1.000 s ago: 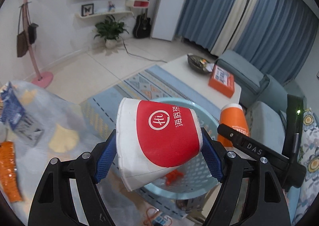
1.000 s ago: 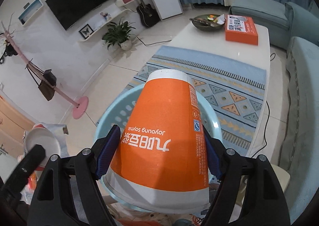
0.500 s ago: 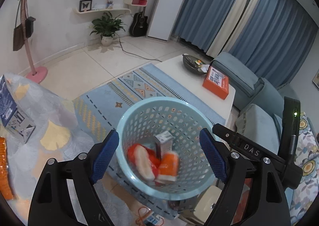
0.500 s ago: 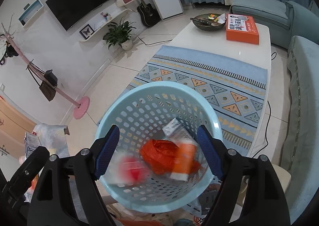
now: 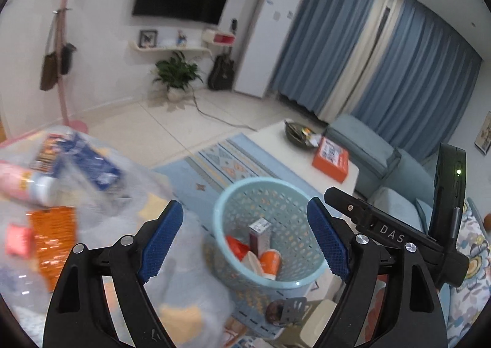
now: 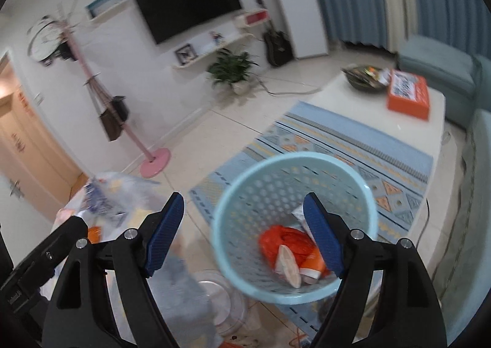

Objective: Collect trash
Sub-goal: 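Grasp the teal cup with the left gripper while the right grasps the clear plastic bottle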

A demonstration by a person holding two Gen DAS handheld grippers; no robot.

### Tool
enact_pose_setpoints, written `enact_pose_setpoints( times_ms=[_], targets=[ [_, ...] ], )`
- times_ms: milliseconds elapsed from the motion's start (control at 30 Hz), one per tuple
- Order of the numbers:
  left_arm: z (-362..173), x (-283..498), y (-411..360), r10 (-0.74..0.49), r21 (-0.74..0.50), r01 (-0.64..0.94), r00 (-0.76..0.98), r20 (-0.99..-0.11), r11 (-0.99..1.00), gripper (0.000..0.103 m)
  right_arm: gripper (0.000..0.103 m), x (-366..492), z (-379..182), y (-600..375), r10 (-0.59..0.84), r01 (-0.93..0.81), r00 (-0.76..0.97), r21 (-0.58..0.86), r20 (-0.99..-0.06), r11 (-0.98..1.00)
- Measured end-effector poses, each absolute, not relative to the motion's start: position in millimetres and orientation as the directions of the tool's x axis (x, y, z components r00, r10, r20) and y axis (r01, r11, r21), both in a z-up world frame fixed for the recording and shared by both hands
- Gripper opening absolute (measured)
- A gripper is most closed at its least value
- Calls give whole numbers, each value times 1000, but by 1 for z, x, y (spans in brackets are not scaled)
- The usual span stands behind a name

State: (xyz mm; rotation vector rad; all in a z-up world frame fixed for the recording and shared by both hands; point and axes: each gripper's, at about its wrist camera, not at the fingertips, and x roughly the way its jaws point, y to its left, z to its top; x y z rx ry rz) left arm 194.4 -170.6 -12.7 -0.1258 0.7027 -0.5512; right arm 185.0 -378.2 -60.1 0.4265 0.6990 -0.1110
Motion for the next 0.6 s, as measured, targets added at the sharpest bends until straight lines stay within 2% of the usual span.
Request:
enact_pose_setpoints(
  times_ms=[167,600],
  targets=[
    [6,170,-110,-464,-293,360,696,-548,886,81,76,185,-38,-325,118,115,786,331,-607,936],
    [2,121,67,-204,-260,55,782,-589,964,81,76,184,-11,-171,371,-266,760,265,-534,927]
  ],
)
